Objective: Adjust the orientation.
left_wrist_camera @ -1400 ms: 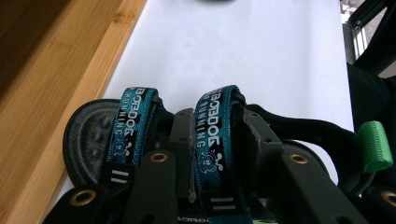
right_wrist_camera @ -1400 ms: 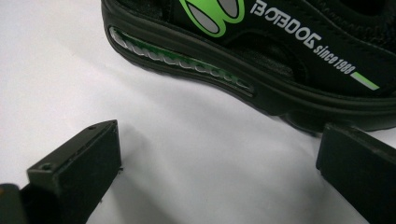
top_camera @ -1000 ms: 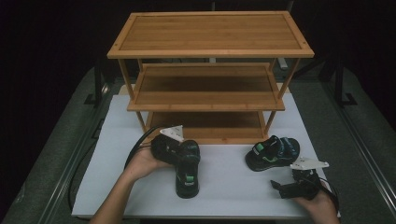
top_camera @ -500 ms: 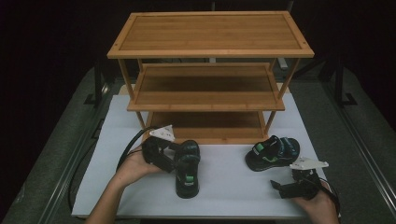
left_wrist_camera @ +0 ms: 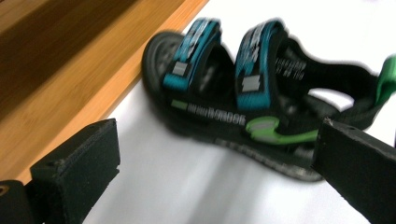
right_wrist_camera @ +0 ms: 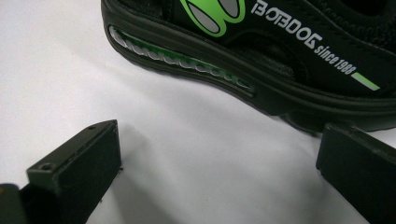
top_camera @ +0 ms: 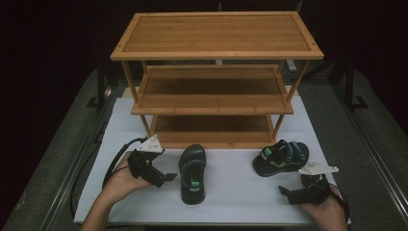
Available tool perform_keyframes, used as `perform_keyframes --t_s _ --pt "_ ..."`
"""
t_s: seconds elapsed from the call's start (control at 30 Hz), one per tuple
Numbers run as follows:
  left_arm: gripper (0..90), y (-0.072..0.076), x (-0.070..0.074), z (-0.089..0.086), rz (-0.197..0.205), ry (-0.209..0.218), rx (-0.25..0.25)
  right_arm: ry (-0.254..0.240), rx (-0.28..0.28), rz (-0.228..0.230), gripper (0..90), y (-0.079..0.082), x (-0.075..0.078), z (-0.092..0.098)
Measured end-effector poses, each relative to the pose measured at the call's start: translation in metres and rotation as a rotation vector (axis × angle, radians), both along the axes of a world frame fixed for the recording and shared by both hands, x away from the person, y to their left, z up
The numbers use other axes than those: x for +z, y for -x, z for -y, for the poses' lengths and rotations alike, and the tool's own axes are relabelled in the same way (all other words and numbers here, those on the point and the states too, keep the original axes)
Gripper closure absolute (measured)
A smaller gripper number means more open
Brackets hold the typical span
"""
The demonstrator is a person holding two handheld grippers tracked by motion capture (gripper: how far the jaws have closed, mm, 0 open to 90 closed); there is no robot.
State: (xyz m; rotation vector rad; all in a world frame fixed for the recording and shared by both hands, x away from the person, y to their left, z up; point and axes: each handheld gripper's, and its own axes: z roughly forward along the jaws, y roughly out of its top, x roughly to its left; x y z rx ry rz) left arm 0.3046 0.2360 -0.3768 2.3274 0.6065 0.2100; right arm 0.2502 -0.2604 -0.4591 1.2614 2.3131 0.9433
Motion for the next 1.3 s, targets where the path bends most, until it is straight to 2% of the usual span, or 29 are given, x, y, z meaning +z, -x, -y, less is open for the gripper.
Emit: perform_keyframes --t_s 0.17,0.27,0.47,0.57,0.67,0.8,0.87,0.97,1.0,1.3 --pt "0.4 0.013 -0.009 -0.018 0.03 -0.024 0.054 -0.002 0.0 -0.002 0.0 0.0 0.0 0.0" --pt "0.0 0.018 -0.017 -0.029 0.05 -0.018 0.097 -0.002 0.0 -0.001 0.0 0.0 0.0 0.0" --pt "0.0 0.025 -0.03 -0.044 0.062 -0.015 0.154 -0.002 0.0 0.0 0.0 0.0 0.0 0.0" --pt "0.0 0.029 -0.038 -0.051 0.068 -0.032 0.188 -0.001 -0.001 0.0 0.0 0.0 0.0 0.0" --pt "0.0 0.033 -0.046 -0.058 0.051 -0.022 0.212 0.001 0.001 -0.001 0.0 0.0 0.0 0.0" --pt "0.0 0.038 -0.058 -0.067 0.063 -0.032 0.25 0.002 0.008 0.0 0.0 -0.001 0.0 0.0" --pt "0.0 0.04 -0.064 -0.071 0.058 -0.019 0.262 0.002 0.013 -0.003 0.0 -0.002 0.001 0.001" --pt "0.0 0.042 -0.072 -0.076 0.048 -0.032 0.271 0.008 0.012 -0.002 0.0 -0.002 0.003 0.001" --pt "0.0 0.043 -0.074 -0.078 0.044 -0.013 0.28 0.01 0.012 0.008 1.2 -0.001 0.004 0.001" --pt "0.0 0.044 -0.076 -0.079 0.041 -0.004 0.281 -0.042 -0.021 0.007 2.1 0.005 0.017 0.012"
